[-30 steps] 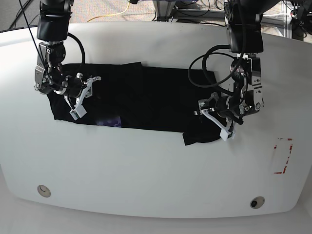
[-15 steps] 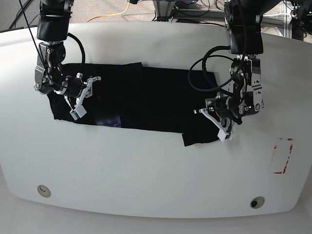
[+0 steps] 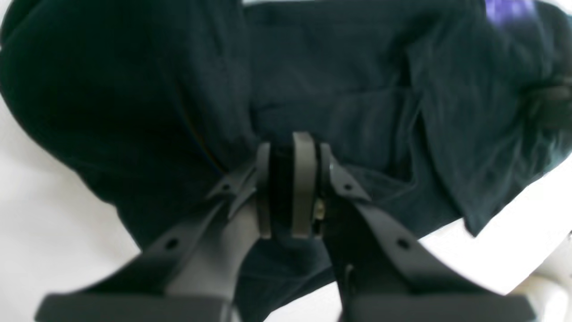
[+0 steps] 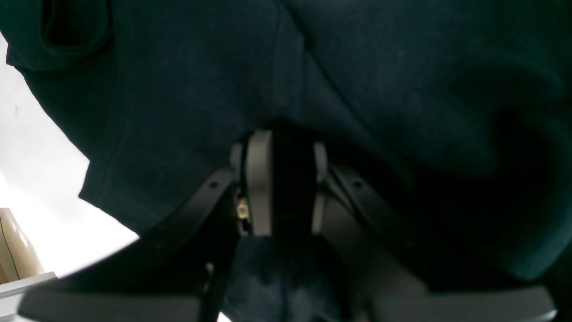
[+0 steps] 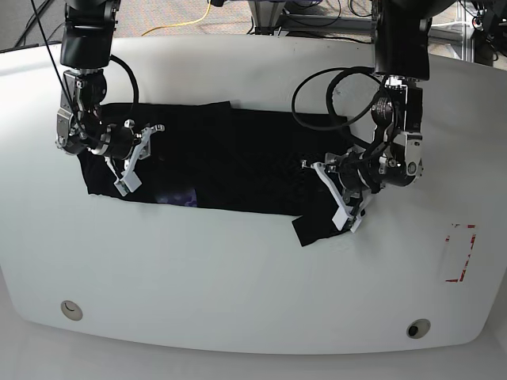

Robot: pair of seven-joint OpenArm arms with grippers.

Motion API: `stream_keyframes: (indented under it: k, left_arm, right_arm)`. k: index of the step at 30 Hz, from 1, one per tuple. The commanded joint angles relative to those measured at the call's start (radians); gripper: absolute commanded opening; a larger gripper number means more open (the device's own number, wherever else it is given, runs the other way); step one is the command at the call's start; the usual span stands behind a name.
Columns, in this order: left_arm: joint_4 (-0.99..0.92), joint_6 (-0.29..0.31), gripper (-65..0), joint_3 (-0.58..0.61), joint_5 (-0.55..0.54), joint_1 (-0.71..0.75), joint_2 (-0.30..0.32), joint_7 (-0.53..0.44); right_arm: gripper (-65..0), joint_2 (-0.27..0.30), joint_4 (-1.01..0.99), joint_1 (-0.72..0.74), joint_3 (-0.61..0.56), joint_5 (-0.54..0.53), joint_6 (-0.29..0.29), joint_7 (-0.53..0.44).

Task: Layout the t-shirt on the table in an organized manner, then fold the t-shirt properly
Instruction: 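Carry the folded end further toward the right gripper with the left gripper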

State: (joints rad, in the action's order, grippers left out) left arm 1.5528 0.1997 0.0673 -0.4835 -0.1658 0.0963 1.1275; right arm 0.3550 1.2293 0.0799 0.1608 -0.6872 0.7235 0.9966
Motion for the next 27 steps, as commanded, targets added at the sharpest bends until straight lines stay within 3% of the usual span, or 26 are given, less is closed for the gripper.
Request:
stream_keyframes:
  k: [1,11,20,27]
  left_arm:
    - [0.031,0.027,-62.1,0.019,-0.01,-0.001,0.01,-0.013]
    - [0.117,0.071,-63.2,0.114,-0.01,0.013,0.029,-0.013]
    - [0.12,0.073,-63.2,0.167,-0.01,0.007,0.024,-0.013]
    - [0.085,0.076,-63.1,0.217,-0.01,-0.022,-0.034,-0.016]
  right_arm:
    - [-52.0,-0.004,-0.012,-0.007,-0.011,0.091,-0.025,0.067]
    - [-52.0,-0.004,-0.012,-0.007,-0.011,0.091,-0.025,0.067]
    - [-52.0,-0.004,-0.012,-0.007,-0.011,0.091,-0.025,0.067]
    - [-52.0,-0.004,-0.012,-0.009,-0.011,0.091,-0.025,0.067]
